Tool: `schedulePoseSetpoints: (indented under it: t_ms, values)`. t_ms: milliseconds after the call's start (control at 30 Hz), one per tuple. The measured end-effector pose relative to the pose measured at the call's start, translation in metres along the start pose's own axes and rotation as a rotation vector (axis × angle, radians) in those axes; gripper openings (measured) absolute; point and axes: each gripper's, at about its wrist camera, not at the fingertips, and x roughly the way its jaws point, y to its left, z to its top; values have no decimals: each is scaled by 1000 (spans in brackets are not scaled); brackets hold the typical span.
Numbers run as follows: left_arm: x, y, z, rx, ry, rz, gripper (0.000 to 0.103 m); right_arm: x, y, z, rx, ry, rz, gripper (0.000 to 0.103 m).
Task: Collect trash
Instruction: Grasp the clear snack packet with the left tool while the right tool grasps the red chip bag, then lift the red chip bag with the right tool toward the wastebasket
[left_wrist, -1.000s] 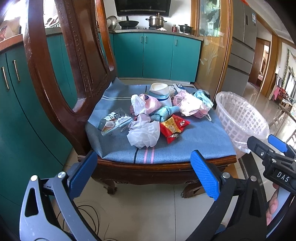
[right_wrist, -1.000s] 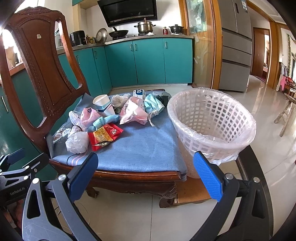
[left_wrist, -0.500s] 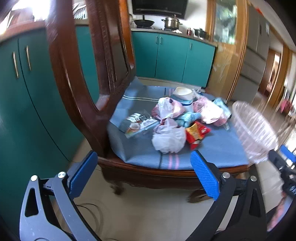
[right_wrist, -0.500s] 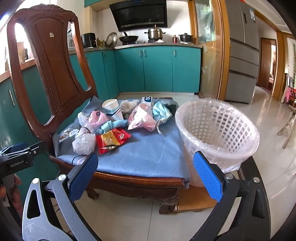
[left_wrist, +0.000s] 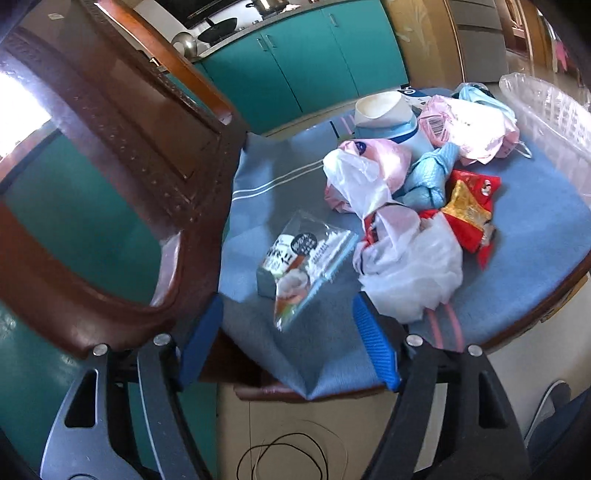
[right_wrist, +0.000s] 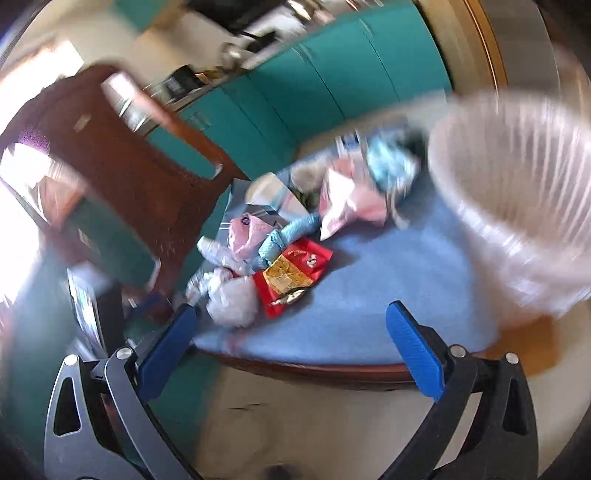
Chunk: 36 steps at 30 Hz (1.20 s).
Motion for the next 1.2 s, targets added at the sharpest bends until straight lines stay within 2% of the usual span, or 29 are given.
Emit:
schedulePoseSetpoints:
  t_ms: [100, 267, 367, 433, 533, 567, 600, 633, 667, 833, 933, 1000, 1100, 1200]
  values:
    - [14, 5, 3, -4, 10, -25, 73, 34, -16, 15, 98, 80, 31, 91]
    - [32, 0, 5, 34, 50, -54, 68, 77, -27, 30, 161, 130, 33, 85]
    - [43, 0, 5, 23, 72, -74, 54, 88, -24, 37, 160, 132, 46, 76]
    - [51, 3, 5, 2, 77, -111, 38, 99, -20, 41, 157, 147, 59, 69]
    - [56, 8, 2, -6, 74, -140, 27, 116, -18, 44, 143, 178, 65, 47]
    - [54, 9, 2, -8, 61, -152, 25, 120, -18, 42, 145, 192, 75, 35]
    - [49, 12, 2, -16, 48, -162, 19, 121, -19, 41, 145, 194, 77, 28]
    - [44, 15, 2, -28, 35, -166, 19, 119, -18, 39, 143, 191, 77, 25]
    - [34, 23, 3, -58, 6, -173, 19, 118, -17, 38, 138, 191, 78, 11]
    - [-31, 59, 2, -259, -147, -283, 19, 66, 11, 32, 17, 166, 88, 11]
    - [-58, 70, -2, -372, -213, -341, 19, 24, 27, 24, -100, 117, 31, 11]
    - [-73, 72, -3, -445, -243, -408, 19, -18, 46, 17, -272, 3, -56, 11]
    - [-80, 57, -1, -465, -262, -473, 19, -59, 69, -1, -491, -149, -181, 11]
    - [-82, 36, 4, -444, -244, -528, 19, -85, 73, -15, -565, -244, -226, 11]
